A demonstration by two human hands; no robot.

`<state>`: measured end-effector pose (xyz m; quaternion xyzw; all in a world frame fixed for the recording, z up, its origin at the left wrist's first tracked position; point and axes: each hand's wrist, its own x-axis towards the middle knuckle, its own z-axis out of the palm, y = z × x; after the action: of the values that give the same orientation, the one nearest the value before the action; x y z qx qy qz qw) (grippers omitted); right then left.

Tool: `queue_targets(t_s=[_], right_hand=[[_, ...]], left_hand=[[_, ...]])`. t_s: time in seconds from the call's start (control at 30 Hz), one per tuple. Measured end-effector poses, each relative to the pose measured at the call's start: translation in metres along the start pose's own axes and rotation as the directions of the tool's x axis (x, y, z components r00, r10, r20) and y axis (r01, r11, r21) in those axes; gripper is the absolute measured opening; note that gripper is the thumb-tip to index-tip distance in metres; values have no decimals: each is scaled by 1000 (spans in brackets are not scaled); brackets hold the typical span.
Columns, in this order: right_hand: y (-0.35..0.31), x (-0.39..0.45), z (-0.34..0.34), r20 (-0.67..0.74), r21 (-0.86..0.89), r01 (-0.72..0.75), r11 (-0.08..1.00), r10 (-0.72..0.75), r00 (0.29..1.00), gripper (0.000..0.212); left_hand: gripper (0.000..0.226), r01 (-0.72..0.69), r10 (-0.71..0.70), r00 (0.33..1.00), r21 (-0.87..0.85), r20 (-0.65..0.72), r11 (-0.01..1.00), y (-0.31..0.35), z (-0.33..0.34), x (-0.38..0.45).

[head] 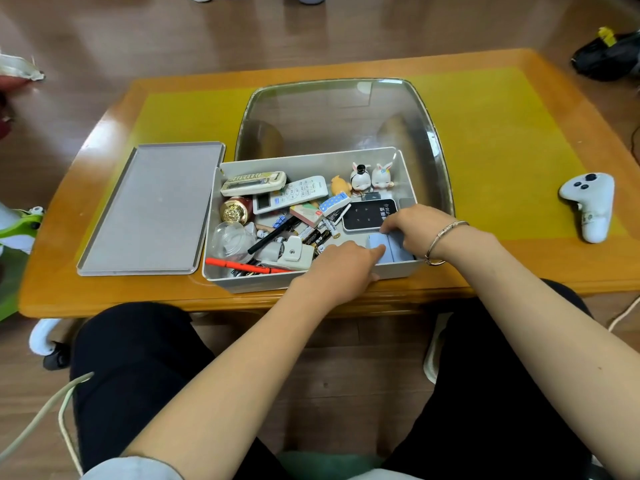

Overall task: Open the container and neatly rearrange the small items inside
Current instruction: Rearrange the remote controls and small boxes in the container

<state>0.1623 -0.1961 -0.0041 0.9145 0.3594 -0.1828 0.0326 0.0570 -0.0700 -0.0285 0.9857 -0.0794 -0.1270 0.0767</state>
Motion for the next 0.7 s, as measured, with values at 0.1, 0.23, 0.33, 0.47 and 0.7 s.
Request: queue_targets(t_s=[0.1, 0.23, 0.33, 0.47, 0.7], right_hand=[[-1, 1, 0, 0, -10, -8, 1000, 8, 1000, 47], [-2, 4, 0, 2, -10, -18, 1000, 18, 1000, 48], [-1, 4, 1, -12, 7, -19, 1000, 20, 1000, 48], [-1, 5, 3, -14, 26, -22, 999, 22, 1000, 47], [-2, 3, 6, -26, -1, -27, 1000, 27, 999, 43]], left_hand=[[45, -8, 8, 999, 8, -54, 1000, 0, 2, -2], [41, -3, 1, 998, -36, -67, 999, -2, 5, -3], [36, 20, -29, 996, -112, -85, 993, -4, 8, -5], [35, -15, 5, 985, -58, -171, 998, -2, 8, -7], [36, -71, 72, 970, 16, -230, 997, -3, 9, -6]])
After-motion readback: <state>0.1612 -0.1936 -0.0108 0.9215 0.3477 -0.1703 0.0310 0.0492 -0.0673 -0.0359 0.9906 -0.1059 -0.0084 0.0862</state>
